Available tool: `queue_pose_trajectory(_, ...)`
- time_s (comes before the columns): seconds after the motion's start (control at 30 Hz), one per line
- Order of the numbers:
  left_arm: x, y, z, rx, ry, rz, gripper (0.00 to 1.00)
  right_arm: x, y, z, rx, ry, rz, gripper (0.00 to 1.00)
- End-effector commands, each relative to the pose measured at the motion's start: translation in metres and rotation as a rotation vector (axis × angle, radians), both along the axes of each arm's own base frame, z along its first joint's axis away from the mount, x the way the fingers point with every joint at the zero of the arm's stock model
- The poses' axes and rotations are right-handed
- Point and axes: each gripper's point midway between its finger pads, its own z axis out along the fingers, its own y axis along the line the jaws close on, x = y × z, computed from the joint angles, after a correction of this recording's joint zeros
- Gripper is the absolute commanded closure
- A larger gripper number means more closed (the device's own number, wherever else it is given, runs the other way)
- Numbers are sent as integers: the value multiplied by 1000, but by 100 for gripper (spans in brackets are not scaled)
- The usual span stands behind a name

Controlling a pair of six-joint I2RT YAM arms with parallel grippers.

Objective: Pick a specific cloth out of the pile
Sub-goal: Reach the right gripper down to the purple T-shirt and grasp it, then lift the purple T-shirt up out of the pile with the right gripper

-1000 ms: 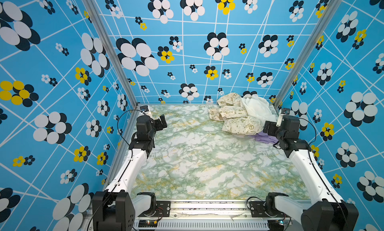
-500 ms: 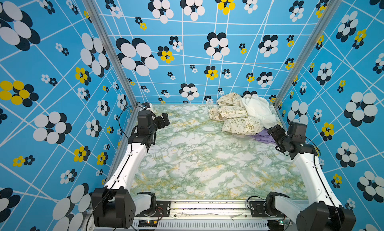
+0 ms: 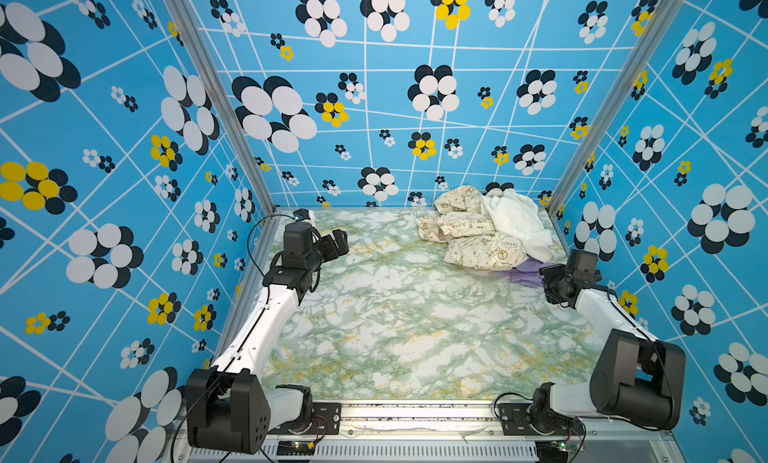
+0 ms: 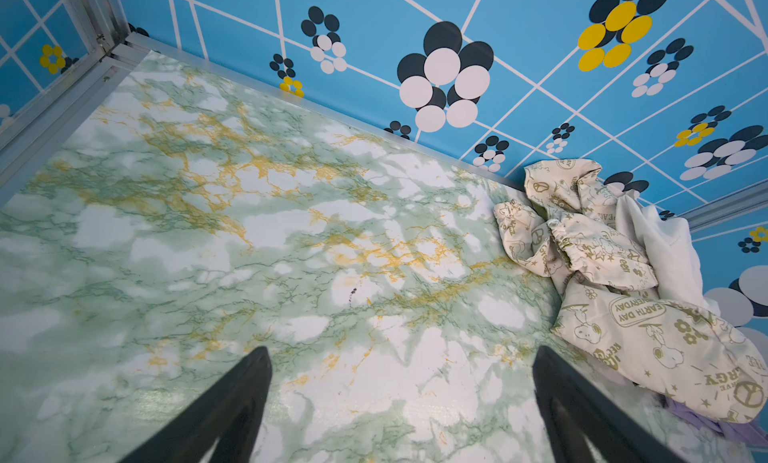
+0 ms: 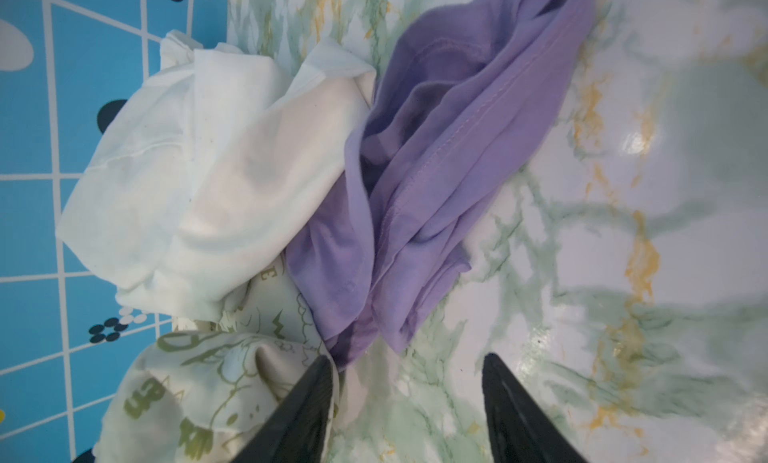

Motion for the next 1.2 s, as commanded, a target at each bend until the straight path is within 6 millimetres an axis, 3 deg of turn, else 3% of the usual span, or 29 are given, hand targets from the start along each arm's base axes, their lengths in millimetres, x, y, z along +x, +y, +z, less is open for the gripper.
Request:
queue_pose_trajectory(0.0, -12, -6, -3, -41, 17, 5, 1, 21, -7, 3, 44, -79, -63, 50)
queue_pose_trajectory(0.2, -14, -24, -3, -67, 27, -40, 1, 43, -3, -21, 119, -59, -44, 58)
queue_pose_trajectory(0.47, -31, -49, -5, -120, 81, -121, 1, 63, -2, -37, 178, -43, -40, 61)
queue_pose_trajectory(0.77, -49, -71, -19, -188, 152, -188, 1, 55, 3, -60, 221, 74, -50, 59)
queue_pose_trajectory(0.83, -50, -74, -24, -181, 159, -204, 1, 51, 3, -65, 221, 106, -52, 64)
queue_pose_trajectory(1.03, -45, -70, -25, -166, 130, -180, 1, 51, 4, -66, 237, 112, -55, 97)
queue_pose_trajectory(1.17, -36, -64, -18, -153, 82, -131, 1, 48, -2, -51, 196, 91, -72, 100)
